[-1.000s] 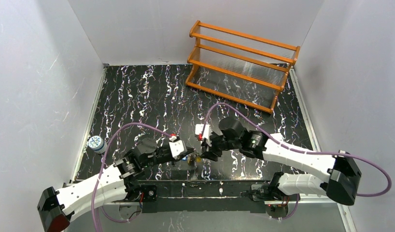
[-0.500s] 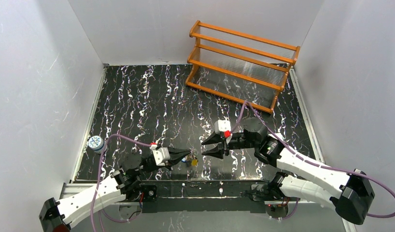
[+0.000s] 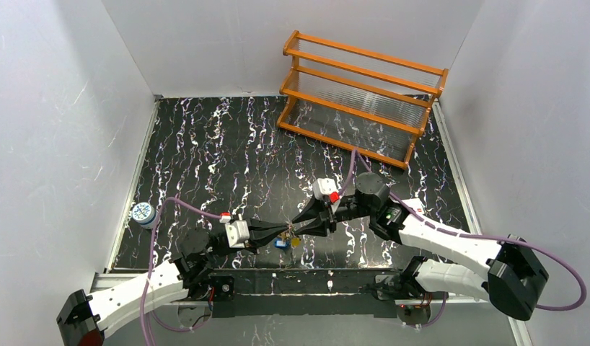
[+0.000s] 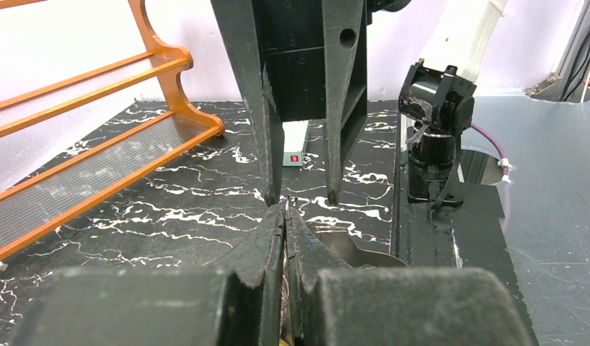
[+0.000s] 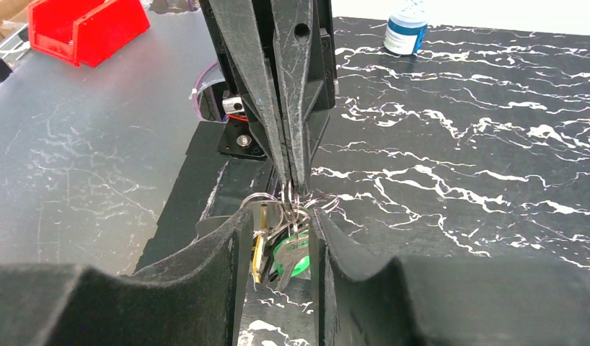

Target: Put the keys on the keyring

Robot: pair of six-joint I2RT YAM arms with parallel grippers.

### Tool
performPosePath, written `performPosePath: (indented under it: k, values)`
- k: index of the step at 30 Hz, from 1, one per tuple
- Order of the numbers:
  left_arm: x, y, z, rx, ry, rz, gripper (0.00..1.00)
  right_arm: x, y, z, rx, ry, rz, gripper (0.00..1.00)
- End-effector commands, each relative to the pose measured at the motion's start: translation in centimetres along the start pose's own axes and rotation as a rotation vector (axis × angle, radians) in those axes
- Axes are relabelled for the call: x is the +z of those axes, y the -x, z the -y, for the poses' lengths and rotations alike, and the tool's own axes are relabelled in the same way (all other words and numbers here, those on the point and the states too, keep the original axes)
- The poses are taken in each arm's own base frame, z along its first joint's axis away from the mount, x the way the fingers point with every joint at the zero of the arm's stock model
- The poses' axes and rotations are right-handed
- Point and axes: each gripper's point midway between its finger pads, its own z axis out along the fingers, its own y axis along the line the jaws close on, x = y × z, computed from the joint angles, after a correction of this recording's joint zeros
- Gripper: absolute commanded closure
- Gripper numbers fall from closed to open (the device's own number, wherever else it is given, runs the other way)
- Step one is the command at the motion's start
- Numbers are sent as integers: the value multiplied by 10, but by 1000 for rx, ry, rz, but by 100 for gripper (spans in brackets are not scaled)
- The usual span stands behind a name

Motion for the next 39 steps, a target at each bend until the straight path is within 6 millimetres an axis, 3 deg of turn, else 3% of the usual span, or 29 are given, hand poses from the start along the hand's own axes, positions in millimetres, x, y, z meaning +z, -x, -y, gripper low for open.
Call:
performPosePath:
  k: [1, 4, 12, 16, 20, 29, 34, 39]
  values:
    - [3, 25, 2, 23, -15, 89, 100, 6, 28, 2, -53, 31, 72, 58]
    - [3, 25, 3, 18, -21, 88, 100, 8, 26, 5, -37, 29, 69, 63]
    - [3, 21, 4, 10, -25, 79, 100, 10, 23, 10, -36, 9, 59, 99]
    - [4, 17, 4, -8, -23, 63, 100, 9, 18, 15, -30, -13, 19, 99]
    - [4, 5, -1, -16, 3, -17, 82, 4, 11, 24, -19, -57, -88, 99]
    - [-8, -30, -24, 29, 88, -346, 72, -11, -24, 34, 134, -112, -391, 99]
    - [-8, -32, -27, 53, 79, -426, 63, -10, -35, 40, 218, -108, -486, 99]
    - [-4, -34, -25, 79, 36, -456, 63, -4, -35, 39, 244, -71, -498, 99]
